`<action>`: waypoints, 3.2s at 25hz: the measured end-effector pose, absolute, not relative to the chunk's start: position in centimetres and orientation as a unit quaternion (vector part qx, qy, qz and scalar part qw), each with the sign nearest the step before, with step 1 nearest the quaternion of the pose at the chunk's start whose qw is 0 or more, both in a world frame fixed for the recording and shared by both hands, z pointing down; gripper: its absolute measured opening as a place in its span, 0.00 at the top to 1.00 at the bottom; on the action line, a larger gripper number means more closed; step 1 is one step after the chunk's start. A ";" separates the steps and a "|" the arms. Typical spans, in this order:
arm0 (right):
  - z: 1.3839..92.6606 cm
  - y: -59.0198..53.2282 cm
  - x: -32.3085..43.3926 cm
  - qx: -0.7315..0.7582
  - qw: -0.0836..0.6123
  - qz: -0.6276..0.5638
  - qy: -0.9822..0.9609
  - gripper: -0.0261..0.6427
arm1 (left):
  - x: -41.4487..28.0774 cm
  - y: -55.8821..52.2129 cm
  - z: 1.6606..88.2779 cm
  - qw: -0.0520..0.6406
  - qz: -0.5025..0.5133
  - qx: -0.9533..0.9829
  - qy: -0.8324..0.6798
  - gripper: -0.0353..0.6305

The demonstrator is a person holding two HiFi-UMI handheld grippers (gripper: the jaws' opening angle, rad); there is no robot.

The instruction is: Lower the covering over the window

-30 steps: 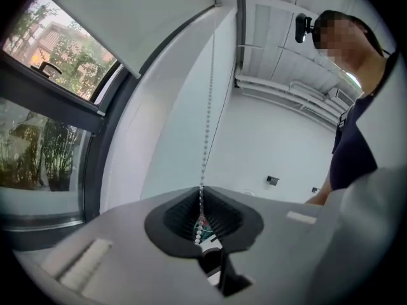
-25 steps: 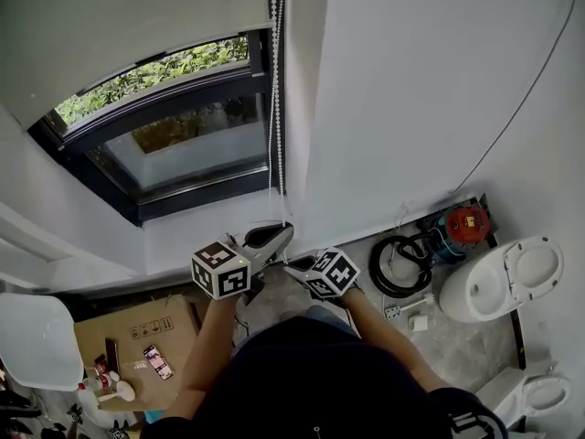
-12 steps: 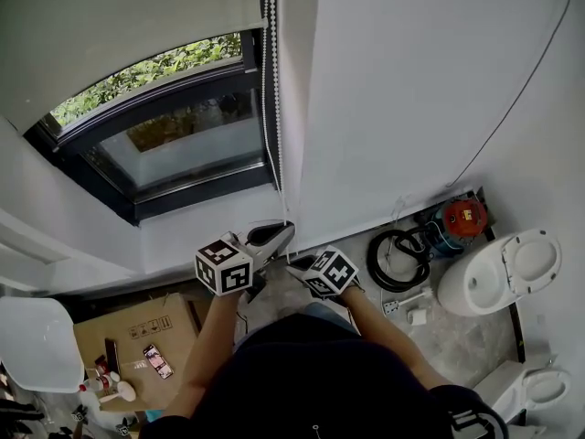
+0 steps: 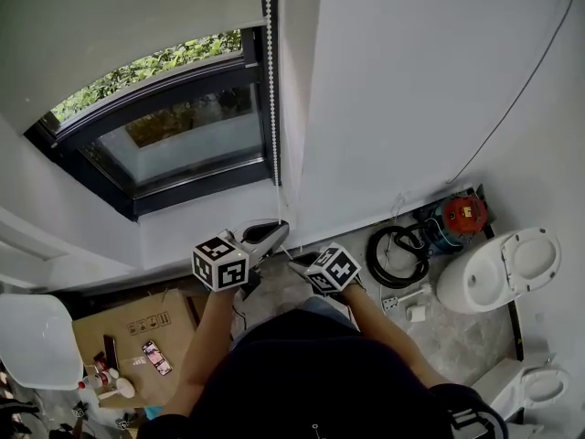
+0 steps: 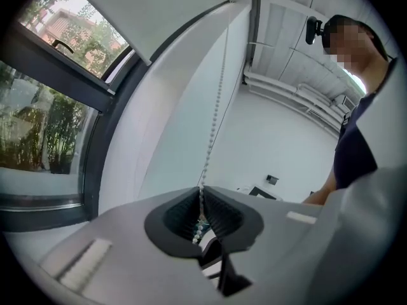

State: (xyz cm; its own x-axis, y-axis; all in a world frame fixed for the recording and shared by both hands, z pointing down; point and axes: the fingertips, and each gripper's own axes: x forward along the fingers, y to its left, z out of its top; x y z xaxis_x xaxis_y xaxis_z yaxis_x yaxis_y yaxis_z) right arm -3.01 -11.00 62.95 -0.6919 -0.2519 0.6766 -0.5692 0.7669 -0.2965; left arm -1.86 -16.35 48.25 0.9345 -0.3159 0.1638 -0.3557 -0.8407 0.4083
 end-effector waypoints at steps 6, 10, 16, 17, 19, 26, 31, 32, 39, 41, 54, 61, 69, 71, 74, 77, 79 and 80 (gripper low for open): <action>58.5 -13.6 -1.6 0.286 0.241 0.237 -0.896 0.94 | -1.9 -15.5 52.5 0.235 0.110 0.950 -0.173 0.91; 55.6 -14.6 -0.7 0.306 0.215 0.216 -0.902 0.94 | -0.9 -12.5 55.8 0.275 0.124 0.942 -0.148 0.91; 51.0 -15.4 0.1 0.320 0.138 0.212 -0.913 0.94 | -0.6 -12.0 58.1 0.305 0.132 0.932 -0.148 0.91; 50.4 -15.4 0.0 0.318 0.135 0.207 -0.915 0.94 | -0.7 -12.2 58.1 0.307 0.130 0.931 -0.151 0.91; 49.9 -15.2 -0.3 0.311 0.151 0.191 -0.919 0.94 | -1.0 -12.6 58.1 0.307 0.129 0.930 -0.157 0.91; 47.5 -14.9 -1.4 0.301 0.141 0.136 -0.933 0.94 | -1.6 -12.8 58.2 0.309 0.126 0.927 -0.170 0.91; 43.9 -15.4 -1.5 0.292 0.074 0.121 -0.946 0.94 | -2.0 -12.9 58.3 0.310 0.121 0.927 -0.174 0.91; 43.8 -15.3 -1.6 0.289 0.074 0.120 -0.947 0.94 | -2.0 -12.8 58.3 0.311 0.120 0.927 -0.174 0.91; 44.0 -14.7 -3.5 0.258 0.071 0.130 -0.955 0.94 | -2.4 -12.8 58.2 0.312 0.117 0.927 -0.174 0.91; 44.0 -14.8 -4.3 0.252 0.077 0.125 -0.956 0.91 | -2.6 -12.8 58.2 0.310 0.118 0.927 -0.173 0.91; 42.1 -15.8 -5.6 0.272 0.046 0.121 -0.953 0.94 | -3.1 -11.7 58.1 0.296 0.115 0.932 -0.177 0.91; 46.8 -15.7 -5.7 0.279 0.105 0.132 -0.945 0.94 | -4.1 -9.7 62.0 0.297 0.200 0.918 -0.169 0.91; 47.6 -16.6 -5.6 0.293 0.139 0.129 -0.937 0.94 | -4.3 -9.8 61.6 0.296 0.195 0.920 -0.168 0.91; 49.2 -16.5 -5.6 0.292 0.167 0.134 -0.932 0.94 | -4.4 -9.6 61.9 0.296 0.200 0.919 -0.169 0.91; 51.1 -16.2 -5.4 0.293 0.170 0.150 -0.929 0.94 | -4.6 -9.3 62.3 0.298 0.205 0.916 -0.172 0.91; 51.0 -16.2 -5.3 0.293 0.169 0.152 -0.929 0.94 | -4.7 -9.3 62.3 0.302 0.203 0.915 -0.174 0.91; 51.1 -16.5 -5.4 0.284 0.176 0.152 -0.930 0.94 | -4.7 -9.5 62.3 0.300 0.203 0.916 -0.175 0.91; 51.1 -16.6 -5.3 0.281 0.175 0.159 -0.930 0.94 | -4.6 -9.6 62.2 0.298 0.203 0.916 -0.175 0.91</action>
State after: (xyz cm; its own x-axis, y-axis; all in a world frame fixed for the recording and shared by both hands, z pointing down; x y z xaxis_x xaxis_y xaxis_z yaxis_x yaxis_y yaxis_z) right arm -5.27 -16.60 51.15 -0.7812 -0.4671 0.4142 -0.5783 0.7914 -0.1981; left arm -4.58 -9.57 62.23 0.8565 -0.1993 0.4761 -0.4410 -0.7619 0.4743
